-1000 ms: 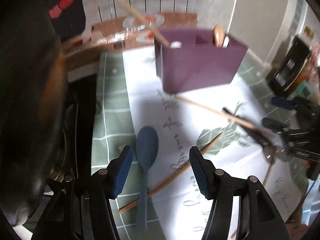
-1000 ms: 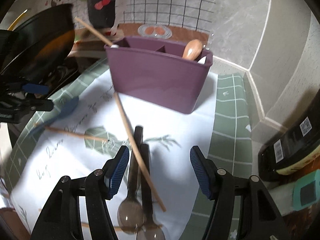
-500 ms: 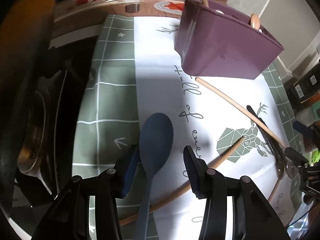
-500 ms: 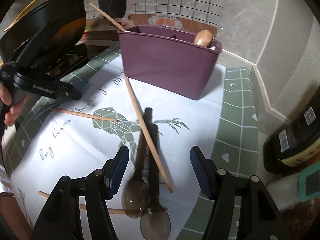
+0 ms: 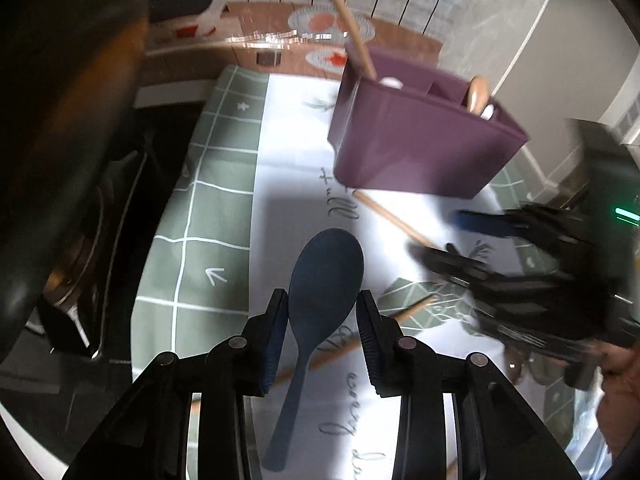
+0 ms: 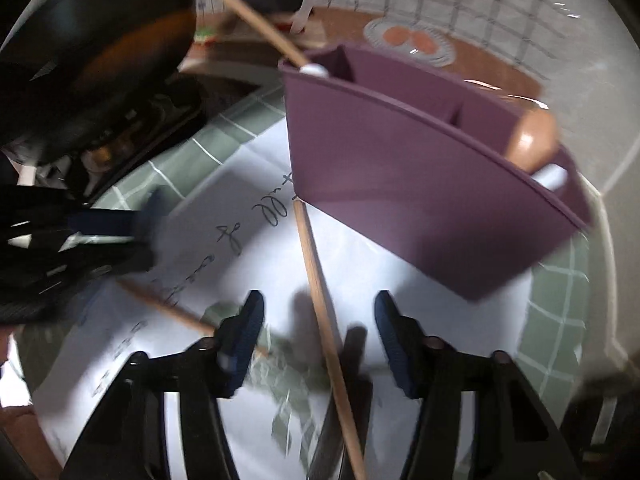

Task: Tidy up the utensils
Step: 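Lower the left tool to the blue spoon while the right tool lowers to a chopstick, then grasp a wooden chopstick with the right tool while the left tool straddles the blue spoon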

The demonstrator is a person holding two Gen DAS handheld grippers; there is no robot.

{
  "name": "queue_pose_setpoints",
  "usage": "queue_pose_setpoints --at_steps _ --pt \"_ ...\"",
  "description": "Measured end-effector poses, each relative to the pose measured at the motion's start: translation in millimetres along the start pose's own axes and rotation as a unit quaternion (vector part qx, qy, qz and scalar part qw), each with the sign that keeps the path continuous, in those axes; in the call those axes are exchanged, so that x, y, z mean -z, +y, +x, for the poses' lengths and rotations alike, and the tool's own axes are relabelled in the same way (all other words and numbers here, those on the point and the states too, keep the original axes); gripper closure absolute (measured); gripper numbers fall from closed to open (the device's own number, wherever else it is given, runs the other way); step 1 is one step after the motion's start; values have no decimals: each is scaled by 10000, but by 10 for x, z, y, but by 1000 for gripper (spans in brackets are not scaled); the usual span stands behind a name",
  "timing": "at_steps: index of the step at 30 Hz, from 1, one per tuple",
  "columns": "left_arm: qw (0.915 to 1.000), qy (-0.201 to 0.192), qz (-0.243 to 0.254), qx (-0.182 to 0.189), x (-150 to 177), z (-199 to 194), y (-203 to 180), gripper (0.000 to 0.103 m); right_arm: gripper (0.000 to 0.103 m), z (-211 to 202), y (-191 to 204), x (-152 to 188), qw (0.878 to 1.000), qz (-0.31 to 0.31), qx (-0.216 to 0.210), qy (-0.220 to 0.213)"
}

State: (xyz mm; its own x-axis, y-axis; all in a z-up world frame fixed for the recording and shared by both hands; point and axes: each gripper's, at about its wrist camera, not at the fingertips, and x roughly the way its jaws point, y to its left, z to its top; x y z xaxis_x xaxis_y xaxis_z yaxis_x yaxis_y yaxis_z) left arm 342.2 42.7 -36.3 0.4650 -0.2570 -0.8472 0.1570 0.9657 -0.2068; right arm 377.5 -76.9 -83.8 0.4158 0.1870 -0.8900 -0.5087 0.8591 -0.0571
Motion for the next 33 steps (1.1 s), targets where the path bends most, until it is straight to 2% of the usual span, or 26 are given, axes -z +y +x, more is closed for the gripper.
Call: queue_pose_setpoints --at_steps 3,6,8,15,22,24,29,33 --pt "9999 -141 62 22 24 -156 -66 67 64 201 12 -89 9998 5 9 216" --pt "9996 -261 84 18 48 -296 -82 67 68 239 30 -125 9997 23 -99 207" --pt "9994 -330 96 72 45 -378 -102 67 94 231 59 -134 9995 -14 -138 276" --pt "9984 -390 350 211 48 -489 -266 67 98 32 23 68 9997 51 -93 236" --pt "9963 -401 593 480 48 -520 -475 69 98 -429 -194 388 9980 618 -104 -42" --pt "9953 -396 670 573 45 -532 -536 81 98 -536 -220 433 9974 702 -45 -160" --pt "9933 -450 840 657 37 -565 -651 81 98 -825 -278 559 9954 867 61 -407" --pt "9904 -173 1199 659 64 -450 -725 81 98 -821 -292 677 9951 935 181 -281"
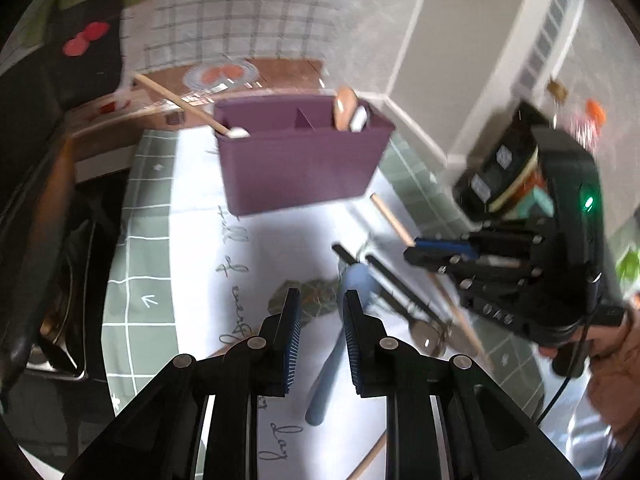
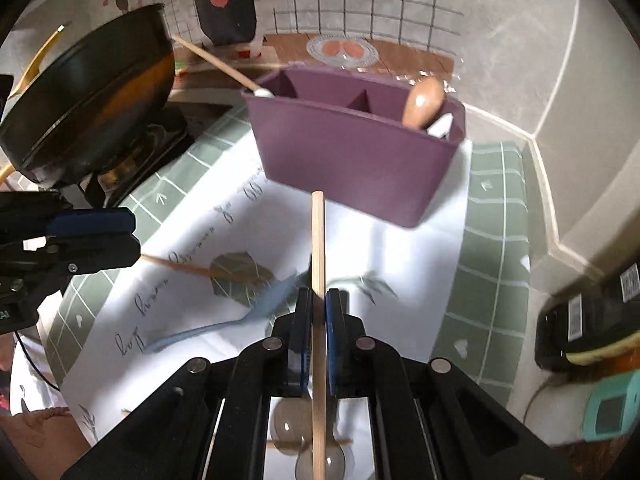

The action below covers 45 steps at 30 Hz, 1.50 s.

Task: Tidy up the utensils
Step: 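Grasp a wooden chopstick with the right tool while the left tool straddles the blue spoon, then close the left tool on the blue plastic spoon while the right tool holds the chopstick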

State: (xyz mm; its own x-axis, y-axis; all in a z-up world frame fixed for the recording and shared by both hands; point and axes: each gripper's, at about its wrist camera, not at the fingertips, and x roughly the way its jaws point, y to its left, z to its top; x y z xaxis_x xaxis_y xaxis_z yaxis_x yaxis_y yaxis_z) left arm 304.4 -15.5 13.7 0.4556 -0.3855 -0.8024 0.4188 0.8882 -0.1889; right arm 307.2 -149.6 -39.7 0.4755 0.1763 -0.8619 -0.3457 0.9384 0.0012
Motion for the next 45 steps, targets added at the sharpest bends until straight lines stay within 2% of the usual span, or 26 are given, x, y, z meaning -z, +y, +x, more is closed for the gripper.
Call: queue_pose_setpoints --at_steps 5,7,10,11,12,14,22,27,30,32,35,40,45 --pt "9973 571 456 -78 56 283 -48 78 98 94 -123 196 9996 208 79 172" --pt "9961 678 534 -189 70 361 -60 76 98 118 -171 251 9993 309 42 190" --pt "9950 725 619 -287 88 429 -80 62 98 154 -228 323 9988 458 -61 148" --pt "9944 735 682 -332 92 453 -96 53 98 161 -240 340 9987 483 -78 141" --pt "9938 740 746 -360 90 474 -108 50 98 170 -253 358 9986 495 -95 133" --pt "9915 810 941 -387 100 528 -160 50 98 196 -276 383 9985 511 -142 150" --pt "9895 837 1136 -295 14 590 -120 50 98 228 -376 440 9980 512 -264 247" --pt "9834 1042 1454 -294 -59 632 -97 49 97 243 -419 489 9975 583 -266 303" --pt "9810 1302 1440 27 -131 734 -175 48 97 255 -403 515 9973 601 -253 329" --pt "9746 1444 1676 343 -152 808 -316 43 97 256 -402 526 9970 635 -273 348" --pt "9658 1524 2072 312 -186 982 -529 42 97 236 -415 544 9966 675 -286 365" --pt "9694 1701 1755 209 -272 1267 -577 42 97 175 -471 579 9958 773 -332 348" --pt "9745 1692 1420 381 -294 1364 -539 45 96 128 -525 612 9950 831 -454 303"
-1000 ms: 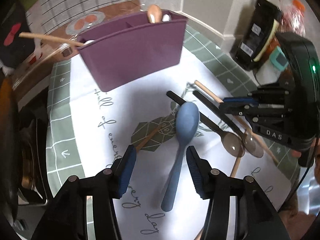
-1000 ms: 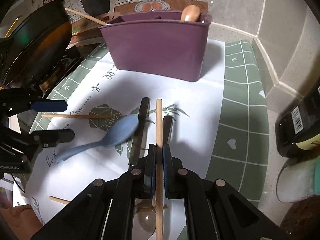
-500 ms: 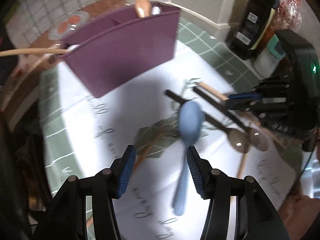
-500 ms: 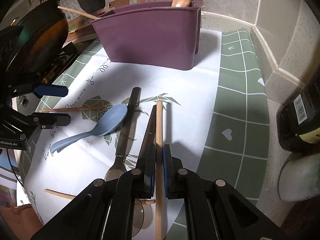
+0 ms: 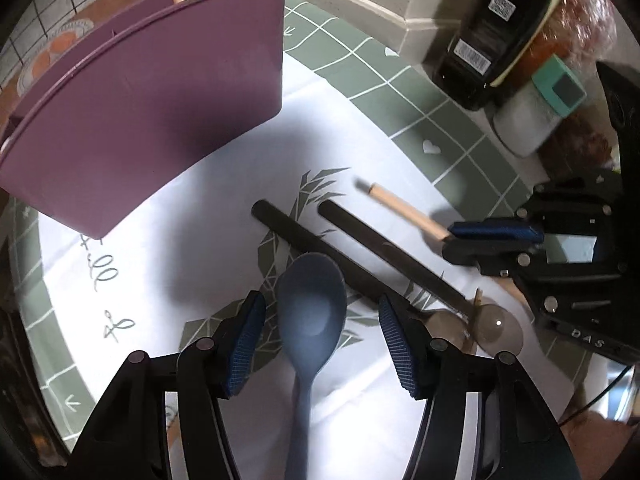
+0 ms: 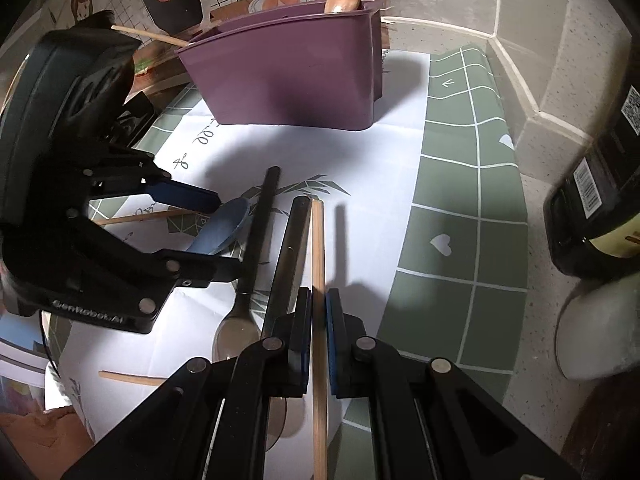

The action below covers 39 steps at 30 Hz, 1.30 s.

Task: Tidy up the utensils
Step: 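Close the left tool on the blue plastic spoon while the right tool holds the chopstick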

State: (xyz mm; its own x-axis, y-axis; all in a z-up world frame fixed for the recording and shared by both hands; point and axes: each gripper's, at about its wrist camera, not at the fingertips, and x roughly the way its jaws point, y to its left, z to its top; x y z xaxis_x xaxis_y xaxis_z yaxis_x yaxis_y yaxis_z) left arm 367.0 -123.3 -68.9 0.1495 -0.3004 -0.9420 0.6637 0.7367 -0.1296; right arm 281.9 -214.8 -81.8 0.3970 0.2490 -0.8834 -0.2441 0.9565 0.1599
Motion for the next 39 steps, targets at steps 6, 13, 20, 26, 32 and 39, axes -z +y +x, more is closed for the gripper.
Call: queue_pose_setpoints --at_steps 6,13,20,26,32,39 --pt "9991 -215 -375 -31 98 -35 50 66 93 -36 15 -25 9998 -91 -180 -5" --pt "9948 -614 -754 -306 314 -218 102 66 93 117 71 -148 9989 -226 319 275" --pt "9901 -721 -1128 -423 472 -331 284 66 97 243 147 -229 9974 -312 508 396" --pt "9781 -1383 -1364 -753 670 -724 279 66 97 -55 311 -232 9976 -426 511 -202" --pt "9677 -1857 -1463 -881 825 -1046 205 66 97 -272 496 -255 9957 -492 493 -615" --pt "9579 -2212 -1597 -894 945 -1350 177 67 97 -553 757 -364 9905 -658 526 -1091"
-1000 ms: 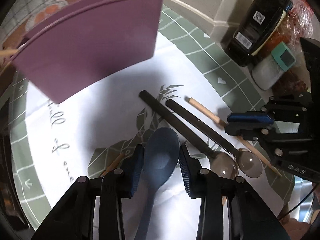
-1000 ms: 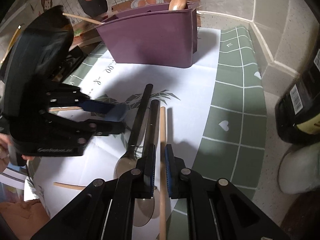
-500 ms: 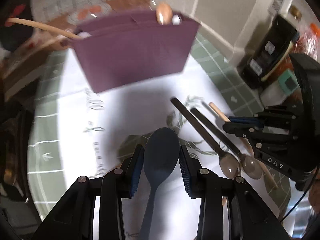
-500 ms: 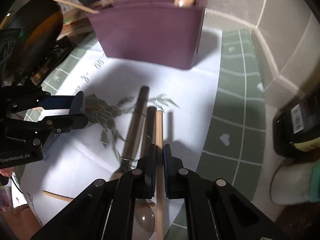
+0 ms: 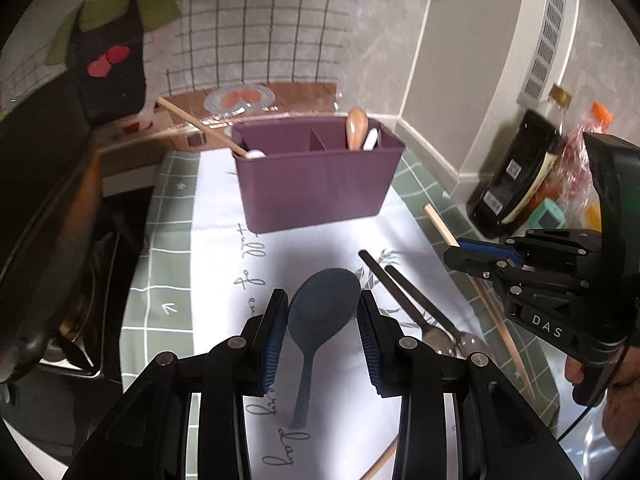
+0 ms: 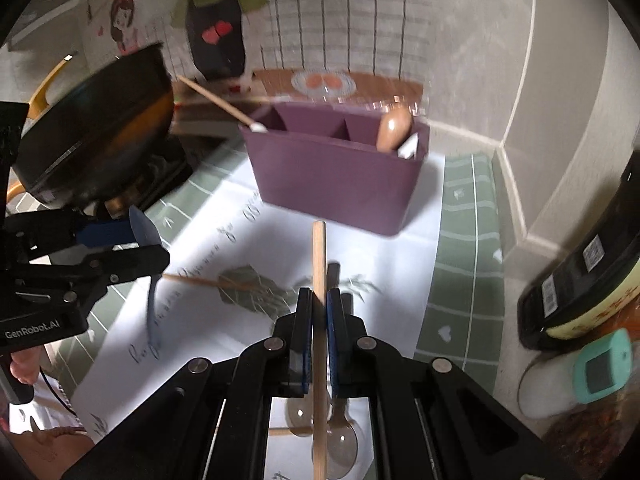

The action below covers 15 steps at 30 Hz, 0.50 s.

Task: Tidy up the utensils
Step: 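Close the left tool on the blue plastic spoon while the right tool holds the chopstick, then lift and carry the blue spoon and chopstick over the purple caddy with both tools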

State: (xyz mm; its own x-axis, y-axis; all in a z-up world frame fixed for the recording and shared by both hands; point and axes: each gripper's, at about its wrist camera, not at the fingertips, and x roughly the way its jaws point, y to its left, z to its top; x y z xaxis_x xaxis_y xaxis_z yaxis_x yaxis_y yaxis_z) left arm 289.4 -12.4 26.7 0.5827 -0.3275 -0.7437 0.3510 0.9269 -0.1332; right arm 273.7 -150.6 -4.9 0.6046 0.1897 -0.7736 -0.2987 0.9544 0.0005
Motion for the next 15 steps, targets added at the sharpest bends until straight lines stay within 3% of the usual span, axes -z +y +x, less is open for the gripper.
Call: queue_pose_setpoints --at_steps 10,15 --pt "9992 -289 -273 60 -37 -295 65 67 97 -217 35 -91 9993 92 -54 -363" --pt "9963 -839 -127 168 -327 -690 -6 68 97 -622 63 -374 9952 55 -65 -975"
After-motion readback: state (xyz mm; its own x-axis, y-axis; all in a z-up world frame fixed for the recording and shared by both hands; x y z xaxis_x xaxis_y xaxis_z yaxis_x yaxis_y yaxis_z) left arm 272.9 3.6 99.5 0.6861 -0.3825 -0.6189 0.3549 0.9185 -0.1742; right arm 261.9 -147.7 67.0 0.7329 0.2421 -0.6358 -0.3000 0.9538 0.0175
